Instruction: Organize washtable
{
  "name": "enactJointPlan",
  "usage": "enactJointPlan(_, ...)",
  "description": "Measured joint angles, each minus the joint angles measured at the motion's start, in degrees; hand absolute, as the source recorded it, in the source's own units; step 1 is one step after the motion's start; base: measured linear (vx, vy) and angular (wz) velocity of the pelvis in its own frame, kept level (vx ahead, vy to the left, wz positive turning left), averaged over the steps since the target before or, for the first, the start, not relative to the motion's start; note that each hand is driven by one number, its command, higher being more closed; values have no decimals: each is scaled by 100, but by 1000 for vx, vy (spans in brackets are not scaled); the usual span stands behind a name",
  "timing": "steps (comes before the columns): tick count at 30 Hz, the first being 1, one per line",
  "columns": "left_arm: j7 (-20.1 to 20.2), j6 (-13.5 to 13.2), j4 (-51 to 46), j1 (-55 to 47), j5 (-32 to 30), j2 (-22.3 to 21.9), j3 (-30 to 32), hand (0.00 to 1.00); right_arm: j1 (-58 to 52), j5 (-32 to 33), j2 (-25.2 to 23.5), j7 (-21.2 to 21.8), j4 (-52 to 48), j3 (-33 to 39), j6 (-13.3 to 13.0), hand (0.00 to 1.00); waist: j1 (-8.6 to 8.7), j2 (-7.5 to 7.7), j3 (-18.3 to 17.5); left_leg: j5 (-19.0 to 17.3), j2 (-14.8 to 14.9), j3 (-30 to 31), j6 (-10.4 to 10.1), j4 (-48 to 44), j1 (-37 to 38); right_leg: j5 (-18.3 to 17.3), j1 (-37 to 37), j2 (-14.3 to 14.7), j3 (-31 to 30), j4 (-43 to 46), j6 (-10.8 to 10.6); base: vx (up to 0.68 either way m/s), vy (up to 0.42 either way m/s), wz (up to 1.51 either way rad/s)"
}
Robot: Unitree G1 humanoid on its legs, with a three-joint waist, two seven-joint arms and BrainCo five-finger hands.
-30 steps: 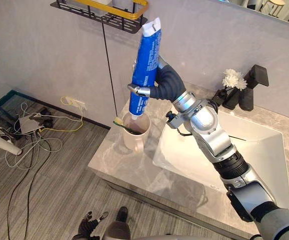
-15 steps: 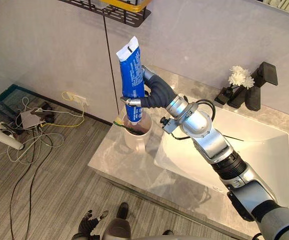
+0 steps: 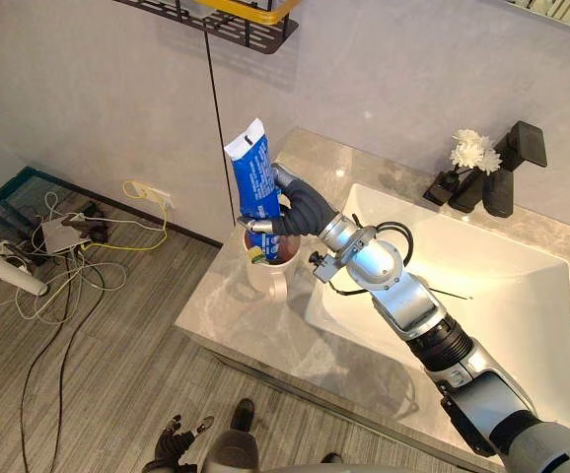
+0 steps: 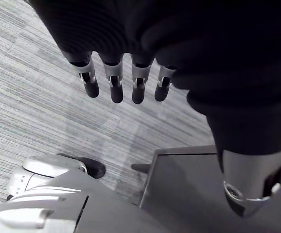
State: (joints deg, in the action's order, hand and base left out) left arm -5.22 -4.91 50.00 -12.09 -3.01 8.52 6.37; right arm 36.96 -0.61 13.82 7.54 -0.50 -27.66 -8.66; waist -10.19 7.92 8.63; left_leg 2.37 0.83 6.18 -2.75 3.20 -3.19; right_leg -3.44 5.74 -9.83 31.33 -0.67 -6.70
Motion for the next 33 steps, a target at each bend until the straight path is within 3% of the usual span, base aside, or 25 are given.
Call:
enactJointPlan(8,0,2,3,0,0,0,-4,0,-107,-30,-102,-125,146,16,-20,100,5,-9,6,0,-15,27,1,-19,0,-4,2,-10,12,45,4,0,0,0)
enactJointPlan(9,0,2,4,0,0,0,-4,0,-117,-60,-103,-131,146,17,-30,0,5,-10,7,1,-20,35,1,-22,0,-4,2,-15,14,51,4,0,0,0)
enactJointPlan(18,5,4,11,0,-1,0,-25,0,-320,-179,-112,-154,142,89,-221,0,10,-34,23,3,-41,91,4,-24,-5,-15,13,-29,57,74,-3,0,0,1)
enactJointPlan(33,5,5,11,0,-1,13,-65,0,-389,-188,-214,-161,138,225,-223,0,17,-37,28,3,-60,106,4,-25,-4,-16,24,-45,77,73,-3,0,0,0)
